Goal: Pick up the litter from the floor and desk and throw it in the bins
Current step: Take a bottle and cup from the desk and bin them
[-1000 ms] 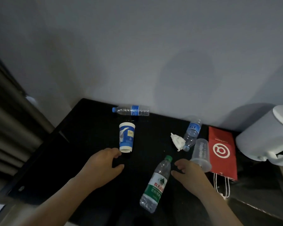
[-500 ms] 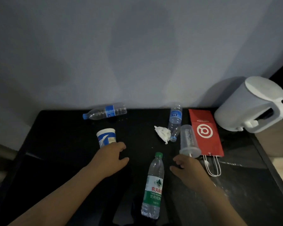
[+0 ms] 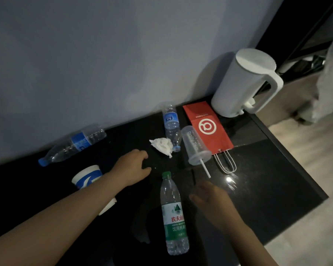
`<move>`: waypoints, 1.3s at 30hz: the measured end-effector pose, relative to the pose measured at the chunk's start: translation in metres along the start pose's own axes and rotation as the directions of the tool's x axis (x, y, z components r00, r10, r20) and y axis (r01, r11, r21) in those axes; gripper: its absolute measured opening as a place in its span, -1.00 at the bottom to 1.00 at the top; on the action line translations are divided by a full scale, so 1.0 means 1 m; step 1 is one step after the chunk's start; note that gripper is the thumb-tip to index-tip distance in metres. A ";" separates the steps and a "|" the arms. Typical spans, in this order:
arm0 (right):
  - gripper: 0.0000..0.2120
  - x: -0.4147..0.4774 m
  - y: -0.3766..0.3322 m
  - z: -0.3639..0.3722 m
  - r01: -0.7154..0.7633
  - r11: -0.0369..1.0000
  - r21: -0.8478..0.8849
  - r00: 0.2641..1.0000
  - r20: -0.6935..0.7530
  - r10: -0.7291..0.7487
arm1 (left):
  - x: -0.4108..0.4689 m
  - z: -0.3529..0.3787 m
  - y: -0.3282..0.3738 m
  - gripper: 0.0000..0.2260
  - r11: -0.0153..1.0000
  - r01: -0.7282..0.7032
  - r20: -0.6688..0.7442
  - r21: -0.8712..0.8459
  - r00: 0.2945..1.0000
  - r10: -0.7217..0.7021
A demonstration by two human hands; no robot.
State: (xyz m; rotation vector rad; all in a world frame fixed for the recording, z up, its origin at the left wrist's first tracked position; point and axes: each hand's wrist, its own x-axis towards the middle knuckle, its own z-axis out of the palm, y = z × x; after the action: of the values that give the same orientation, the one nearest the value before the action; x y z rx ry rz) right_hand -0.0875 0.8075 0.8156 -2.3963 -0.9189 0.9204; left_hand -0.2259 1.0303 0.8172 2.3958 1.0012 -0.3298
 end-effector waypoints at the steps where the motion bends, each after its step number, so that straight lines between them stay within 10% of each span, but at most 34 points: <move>1: -0.58 0.000 0.000 0.005 -0.005 1.000 -0.001 1.000 -0.005 0.005 | 0.009 0.002 0.002 -0.57 1.000 -0.014 -0.002 0.004 1.000 0.014; 24: -0.34 0.027 0.001 0.062 -0.005 0.999 -0.037 0.999 0.033 0.006 | 0.111 0.051 0.031 -0.42 0.963 -0.026 0.097 0.269 0.995 -0.001; 39: -0.33 0.032 -0.005 0.081 -0.044 0.998 -0.039 0.987 0.155 0.050 | 0.029 0.029 -0.023 -0.80 0.976 0.104 -0.075 -0.192 0.990 -0.120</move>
State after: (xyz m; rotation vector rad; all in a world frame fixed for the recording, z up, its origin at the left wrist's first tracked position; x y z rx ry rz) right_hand -0.1290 0.8449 0.7480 -2.4125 -0.9456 1.1324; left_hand -0.2224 1.0450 0.7728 2.2049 1.1556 -0.1652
